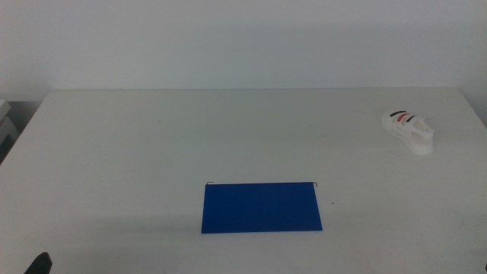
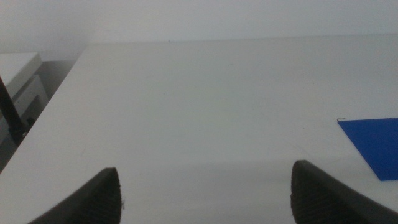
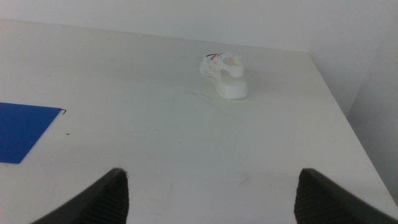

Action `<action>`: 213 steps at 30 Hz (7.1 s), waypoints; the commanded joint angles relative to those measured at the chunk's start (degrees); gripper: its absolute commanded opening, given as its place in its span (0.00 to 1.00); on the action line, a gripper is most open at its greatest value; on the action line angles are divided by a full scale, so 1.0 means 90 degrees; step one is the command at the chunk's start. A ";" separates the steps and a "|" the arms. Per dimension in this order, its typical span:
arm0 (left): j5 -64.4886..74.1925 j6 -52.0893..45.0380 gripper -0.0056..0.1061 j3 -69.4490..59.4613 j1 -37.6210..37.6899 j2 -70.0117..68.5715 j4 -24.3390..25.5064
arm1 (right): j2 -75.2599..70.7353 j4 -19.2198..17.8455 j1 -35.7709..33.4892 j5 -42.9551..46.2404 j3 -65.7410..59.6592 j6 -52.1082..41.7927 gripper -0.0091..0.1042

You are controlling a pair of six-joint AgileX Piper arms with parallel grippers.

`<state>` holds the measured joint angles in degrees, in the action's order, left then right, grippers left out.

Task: Use one arm to grab the shoe from the table and place it on the mat.

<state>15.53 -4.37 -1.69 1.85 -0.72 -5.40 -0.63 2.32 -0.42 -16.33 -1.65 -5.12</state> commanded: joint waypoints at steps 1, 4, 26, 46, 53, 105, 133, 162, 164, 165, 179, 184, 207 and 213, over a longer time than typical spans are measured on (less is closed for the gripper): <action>-0.0510 0.0030 0.89 -0.0045 0.0030 -0.0088 -0.0049 | -0.0166 -0.0031 0.0011 0.0477 -0.0037 -0.0050 0.71; -0.0510 0.0030 0.89 -0.0045 0.0030 -0.0088 -0.0049 | -0.0143 0.0113 0.0011 0.0311 0.0151 -0.0050 0.71; -0.0510 0.0030 0.89 -0.0045 0.0030 -0.0088 -0.0049 | 0.4750 0.0126 0.0011 -0.1904 0.4498 -0.0075 0.71; -0.0510 0.0030 0.89 -0.0045 0.0030 -0.0088 -0.0049 | 1.1130 -0.0193 0.0087 -0.4182 1.0731 -0.0432 0.71; -0.0510 0.0030 0.89 -0.0045 0.0030 -0.0088 -0.0049 | 1.2830 -0.0193 0.0150 -0.5033 1.2664 -0.1135 0.71; -0.0510 0.0030 0.89 -0.0045 0.0030 -0.0088 -0.0049 | 1.3211 0.0282 -0.1951 -0.5471 1.2976 -0.1099 0.05; -0.0510 0.0030 0.89 -0.0045 0.0030 -0.0088 -0.0049 | 1.3235 0.0133 -0.3990 -0.5544 1.2976 -0.2654 0.05; -0.0510 0.0030 0.89 -0.0045 0.0030 -0.0088 -0.0049 | 1.4071 0.1115 -0.3975 -0.5692 1.2976 -0.4768 0.05; -0.0510 0.0030 0.89 -0.0045 0.0030 -0.0088 -0.0049 | 1.4136 0.1115 -0.3975 -0.5687 1.2976 -0.4768 0.05; -0.0510 0.0030 0.89 -0.0045 0.0030 -0.0088 -0.0049 | 1.4190 0.1115 -0.3975 -0.5690 1.2976 -0.4762 0.05; -0.0510 0.0030 0.89 -0.0045 0.0030 -0.0088 -0.0049 | 1.4380 0.1115 -0.3975 -0.5747 1.2976 -0.4645 0.05; -0.0510 0.0030 0.89 -0.0045 0.0030 -0.0088 -0.0049 | 1.4380 0.1100 -0.3975 -0.6019 1.2976 -0.4652 0.12; -0.0510 0.0030 0.89 -0.0045 0.0030 -0.0088 -0.0049 | 0.9236 0.0422 -0.2346 -0.5717 1.0557 -0.1691 0.77; -0.0510 0.0030 0.89 -0.0045 0.0030 -0.0088 -0.0049 | 0.6722 0.0462 -0.1098 -0.3333 0.7659 -0.1302 0.77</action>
<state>15.53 -4.37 -1.69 1.85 -0.72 -5.40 66.01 6.16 -12.59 -54.85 71.22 -17.51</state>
